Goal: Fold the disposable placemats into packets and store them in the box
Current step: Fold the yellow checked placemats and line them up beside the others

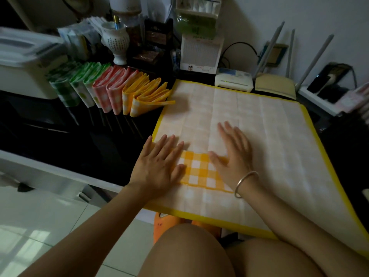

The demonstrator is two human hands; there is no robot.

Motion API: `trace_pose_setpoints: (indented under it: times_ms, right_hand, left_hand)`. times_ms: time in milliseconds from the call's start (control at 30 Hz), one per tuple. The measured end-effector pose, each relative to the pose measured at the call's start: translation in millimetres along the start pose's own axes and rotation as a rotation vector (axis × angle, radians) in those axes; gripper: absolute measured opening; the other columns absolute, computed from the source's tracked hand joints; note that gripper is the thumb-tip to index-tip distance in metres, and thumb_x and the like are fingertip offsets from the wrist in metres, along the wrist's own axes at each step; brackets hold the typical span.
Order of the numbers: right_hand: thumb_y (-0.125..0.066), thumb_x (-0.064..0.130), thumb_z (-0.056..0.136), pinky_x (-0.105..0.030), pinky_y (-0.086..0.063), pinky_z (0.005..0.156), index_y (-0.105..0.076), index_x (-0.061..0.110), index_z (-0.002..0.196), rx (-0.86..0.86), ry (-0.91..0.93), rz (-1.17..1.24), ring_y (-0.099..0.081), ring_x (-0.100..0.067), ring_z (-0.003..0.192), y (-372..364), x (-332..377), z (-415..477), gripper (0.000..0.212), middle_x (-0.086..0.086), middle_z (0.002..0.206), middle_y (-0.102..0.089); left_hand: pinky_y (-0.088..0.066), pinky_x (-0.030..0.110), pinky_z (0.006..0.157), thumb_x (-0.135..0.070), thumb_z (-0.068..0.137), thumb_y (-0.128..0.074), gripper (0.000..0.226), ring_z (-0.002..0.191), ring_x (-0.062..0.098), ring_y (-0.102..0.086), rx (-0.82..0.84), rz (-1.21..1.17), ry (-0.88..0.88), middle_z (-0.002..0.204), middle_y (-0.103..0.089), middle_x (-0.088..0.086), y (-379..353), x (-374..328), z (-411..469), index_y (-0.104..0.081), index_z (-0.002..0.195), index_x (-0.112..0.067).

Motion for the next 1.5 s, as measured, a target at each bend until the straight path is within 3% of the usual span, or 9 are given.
trace_pose_setpoints:
  times_ms: [133, 300, 467, 633, 767, 933, 1033, 1267, 1500]
  right_hand:
    - [-0.053, 0.038, 0.091, -0.035, -0.044, 0.08, -0.061, 0.02, 0.092, 0.008, -0.48, -0.066, -0.061, -0.033, 0.098, 31.0, -23.7, -6.5, 0.02, -0.01, 0.101, -0.066]
    - [-0.035, 0.045, 0.099, -0.03, -0.045, 0.07, -0.061, 0.01, 0.066, 0.35, -0.652, -0.044, -0.065, -0.026, 0.071, 32.6, -24.7, -18.1, 0.055, -0.009, 0.06, -0.067]
    - [-0.037, 0.039, 0.1, -0.037, -0.04, 0.073, -0.063, 0.004, 0.091, 0.168, -0.536, -0.145, -0.058, -0.04, 0.099, 22.0, -16.4, -22.4, 0.045, -0.022, 0.104, -0.066]
    - [-0.044, 0.033, 0.099, -0.039, -0.037, 0.07, -0.061, -0.001, 0.088, 0.042, -0.494, -0.003, -0.057, -0.043, 0.092, 30.4, -33.7, -13.1, 0.04, -0.027, 0.096, -0.065]
    - [-0.047, 0.033, 0.098, -0.037, -0.037, 0.069, -0.064, 0.001, 0.089, 0.08, -0.467, -0.063, -0.058, -0.043, 0.092, 36.9, -60.2, -8.7, 0.038, -0.026, 0.095, -0.066]
    - [-0.052, 0.033, 0.096, -0.038, -0.042, 0.069, -0.067, 0.003, 0.085, 0.1, -0.421, -0.081, -0.06, -0.042, 0.087, 30.3, -72.4, -7.4, 0.036, -0.025, 0.09, -0.068]
    - [-0.053, 0.033, 0.096, -0.036, -0.04, 0.065, -0.068, 0.003, 0.084, 0.088, -0.416, -0.062, -0.061, -0.042, 0.084, 29.8, -74.7, -7.1, 0.035, -0.024, 0.086, -0.068]
    - [-0.05, 0.039, 0.096, -0.042, -0.053, 0.061, -0.066, 0.006, 0.079, 0.178, -0.435, 0.019, -0.063, -0.039, 0.071, 38.6, -74.5, -3.1, 0.04, -0.016, 0.071, -0.063]
    - [-0.053, 0.042, 0.093, -0.033, -0.035, 0.063, -0.057, 0.014, 0.063, 0.239, -0.307, 0.028, -0.056, -0.029, 0.074, 76.2, -42.4, 31.5, 0.041, -0.012, 0.068, -0.06]
  left_hand:
    - [-0.007, 0.053, 0.12, -0.06, 0.097, -0.006, 0.067, 0.15, 0.021, -0.009, 0.005, -0.012, 0.001, 0.161, -0.019, 0.0, 1.2, 0.2, -0.3, -0.019, 0.155, -0.028]
    - [-0.002, 0.051, 0.121, -0.061, 0.096, -0.004, 0.068, 0.151, 0.019, -0.004, 0.006, -0.013, 0.001, 0.162, -0.014, -0.002, 0.4, 0.8, -0.1, -0.014, 0.155, -0.029]
    - [0.005, 0.048, 0.121, -0.064, 0.089, 0.007, 0.076, 0.151, 0.017, 0.003, 0.048, -0.004, 0.024, 0.163, -0.006, -0.003, 3.6, 0.5, 2.9, -0.005, 0.156, -0.03]
    - [0.014, 0.045, 0.119, -0.062, 0.083, 0.009, 0.087, 0.151, 0.014, -0.001, 0.025, -0.132, 0.094, 0.162, -0.015, -0.002, 12.8, -18.3, 5.7, -0.016, 0.156, -0.022]
    - [0.001, 0.052, 0.118, -0.045, 0.095, -0.018, 0.066, 0.147, 0.026, -0.024, -0.116, -0.203, 0.043, 0.153, -0.038, 0.011, 11.2, -41.9, 3.1, -0.038, 0.149, -0.013]
    - [-0.007, 0.051, 0.118, -0.028, 0.09, -0.042, 0.052, 0.147, 0.024, -0.025, -0.187, -0.282, -0.091, 0.156, -0.033, 0.0, 5.6, -50.0, 3.8, -0.047, 0.142, -0.035]
    - [-0.007, 0.046, 0.117, -0.034, 0.093, -0.035, 0.053, 0.142, 0.021, -0.037, -0.104, -0.246, -0.055, 0.152, -0.041, -0.004, 1.4, -49.4, 5.4, -0.045, 0.145, -0.033]
    - [0.004, 0.051, 0.119, -0.067, 0.091, -0.009, 0.072, 0.151, 0.016, -0.008, -0.006, -0.156, -0.014, 0.163, -0.011, -0.003, -3.6, -55.7, 3.6, -0.016, 0.155, -0.034]
    - [0.006, 0.051, 0.119, -0.075, 0.079, -0.005, 0.085, 0.151, 0.015, -0.003, 0.07, -0.123, 0.01, 0.164, -0.005, -0.008, 0.8, -57.1, 7.3, -0.013, 0.155, -0.038]
Point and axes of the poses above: each hand's wrist, its own z-axis towards the middle knuckle, its own y-axis out of the back of the hand, x = y × z, the point moved 2 cm from there along z, towards the middle knuckle
